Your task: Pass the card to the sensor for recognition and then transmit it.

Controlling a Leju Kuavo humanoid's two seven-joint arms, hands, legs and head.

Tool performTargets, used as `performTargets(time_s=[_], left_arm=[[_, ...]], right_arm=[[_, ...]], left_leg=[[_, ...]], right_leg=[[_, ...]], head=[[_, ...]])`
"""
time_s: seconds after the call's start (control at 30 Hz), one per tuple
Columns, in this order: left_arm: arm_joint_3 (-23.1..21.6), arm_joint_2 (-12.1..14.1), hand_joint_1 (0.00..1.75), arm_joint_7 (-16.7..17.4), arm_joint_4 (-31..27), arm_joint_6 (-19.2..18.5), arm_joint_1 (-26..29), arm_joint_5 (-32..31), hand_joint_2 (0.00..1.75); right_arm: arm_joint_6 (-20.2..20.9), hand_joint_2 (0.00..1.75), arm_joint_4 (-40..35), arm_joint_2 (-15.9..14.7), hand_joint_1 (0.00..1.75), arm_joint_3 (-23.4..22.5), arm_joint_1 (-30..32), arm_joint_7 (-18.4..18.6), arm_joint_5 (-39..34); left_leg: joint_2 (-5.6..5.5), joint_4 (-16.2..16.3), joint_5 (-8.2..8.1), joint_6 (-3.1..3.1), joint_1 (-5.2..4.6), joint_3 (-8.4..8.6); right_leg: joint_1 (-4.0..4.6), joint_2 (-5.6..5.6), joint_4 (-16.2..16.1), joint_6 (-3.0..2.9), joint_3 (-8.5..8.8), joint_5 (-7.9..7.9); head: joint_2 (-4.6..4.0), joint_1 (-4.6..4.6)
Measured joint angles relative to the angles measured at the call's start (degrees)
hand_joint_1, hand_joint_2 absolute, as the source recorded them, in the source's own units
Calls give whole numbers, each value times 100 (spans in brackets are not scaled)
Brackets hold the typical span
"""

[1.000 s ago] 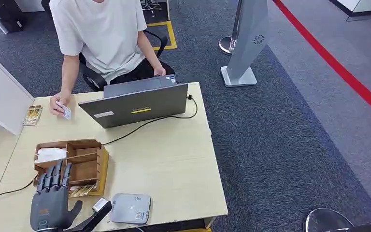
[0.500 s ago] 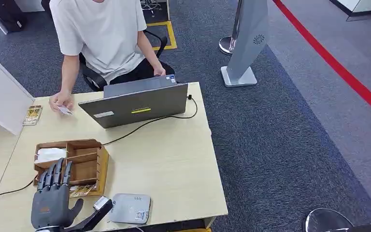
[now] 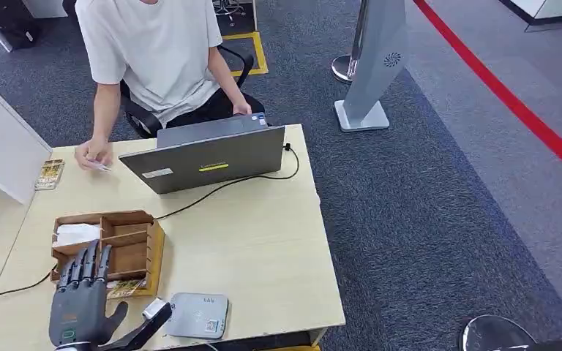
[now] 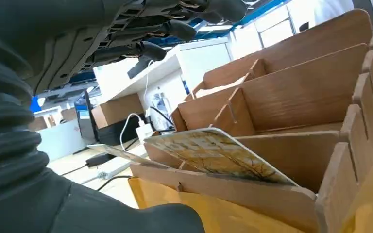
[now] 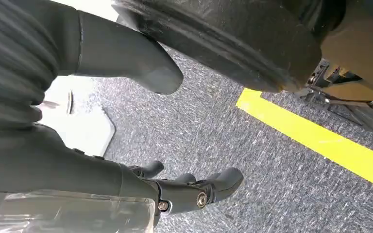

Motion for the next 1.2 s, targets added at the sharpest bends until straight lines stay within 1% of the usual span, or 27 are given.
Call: performTargets(time_s=[0.33, 0.53, 1.17, 1.2], left_arm=[[0, -26, 0, -11, 0, -2, 1, 0, 175], [15, -77, 0, -103, 0, 7, 4, 0, 175], [20, -103, 0, -103, 0, 7, 40, 0, 175], [20, -103, 7, -105, 0, 7, 46, 0, 175]], right_arm=[[0, 175, 0, 0, 0, 2, 1, 2, -15], [0, 175, 2, 0, 0, 2, 1, 0, -15], [-2, 175, 2, 0, 0, 2, 2, -15, -28], [-2, 175, 2, 0, 0, 2, 2, -15, -33]], left_leg=[[0, 0, 0, 0, 0, 0], [0, 0, 0, 0, 0, -1], [0, 0, 0, 0, 0, 0], [0, 0, 0, 0, 0, 0]], right_leg=[[0, 0, 0, 0, 0, 0], [0, 0, 0, 0, 0, 0], [0, 0, 0, 0, 0, 0], [0, 0, 0, 0, 0, 0]], head=[[0, 2], [0, 0], [0, 0], [0, 0]])
